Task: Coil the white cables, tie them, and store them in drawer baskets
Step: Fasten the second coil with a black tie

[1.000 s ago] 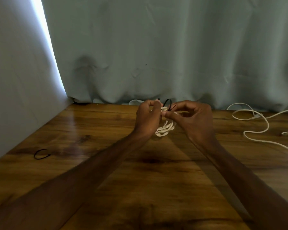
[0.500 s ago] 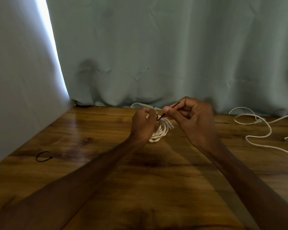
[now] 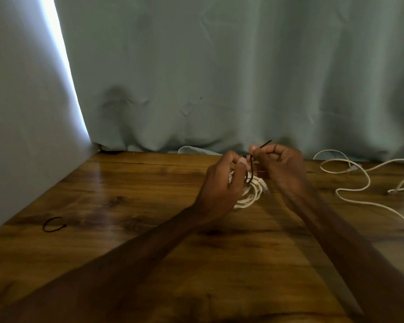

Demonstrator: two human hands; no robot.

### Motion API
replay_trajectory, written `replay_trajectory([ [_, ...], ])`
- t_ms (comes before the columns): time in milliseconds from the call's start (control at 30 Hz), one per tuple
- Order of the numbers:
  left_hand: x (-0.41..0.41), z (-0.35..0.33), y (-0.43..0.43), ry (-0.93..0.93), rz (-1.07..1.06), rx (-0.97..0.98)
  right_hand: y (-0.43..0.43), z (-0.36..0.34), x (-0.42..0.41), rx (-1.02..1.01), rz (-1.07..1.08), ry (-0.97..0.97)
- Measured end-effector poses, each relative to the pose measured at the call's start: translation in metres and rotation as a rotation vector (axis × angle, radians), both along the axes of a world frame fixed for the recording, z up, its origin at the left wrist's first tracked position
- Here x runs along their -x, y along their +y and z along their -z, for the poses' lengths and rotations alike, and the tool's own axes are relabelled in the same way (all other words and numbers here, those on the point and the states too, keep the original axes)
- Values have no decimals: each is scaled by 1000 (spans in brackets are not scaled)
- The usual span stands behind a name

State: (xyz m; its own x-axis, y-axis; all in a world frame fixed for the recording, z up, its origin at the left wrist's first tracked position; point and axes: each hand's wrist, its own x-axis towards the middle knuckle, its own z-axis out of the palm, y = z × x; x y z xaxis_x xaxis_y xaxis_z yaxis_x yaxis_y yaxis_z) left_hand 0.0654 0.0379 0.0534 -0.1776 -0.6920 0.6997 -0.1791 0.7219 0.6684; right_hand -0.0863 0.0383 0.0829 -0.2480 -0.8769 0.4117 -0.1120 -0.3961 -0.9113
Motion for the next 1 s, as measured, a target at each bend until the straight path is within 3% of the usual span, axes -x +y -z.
replay_trajectory([
  [300, -3, 4, -1, -2, 6, -15, -9, 11, -4, -125, -51, 234],
  [533, 1, 2, 9, -5, -3, 33, -2, 13, 3, -285, -289, 215],
  [733, 7, 5, 2, 16, -73, 85, 1, 10, 1, -338, -290, 138],
  [800, 7, 5, -1, 56, -125, 49, 1, 10, 1, -343, -271, 201],
  [933, -4, 1, -20, 148, -242, -159, -4, 16, -5, -164, -2, 467],
  [1000, -13, 0, -30, 186, -310, -282, 1, 9, -12, 39, 118, 415],
])
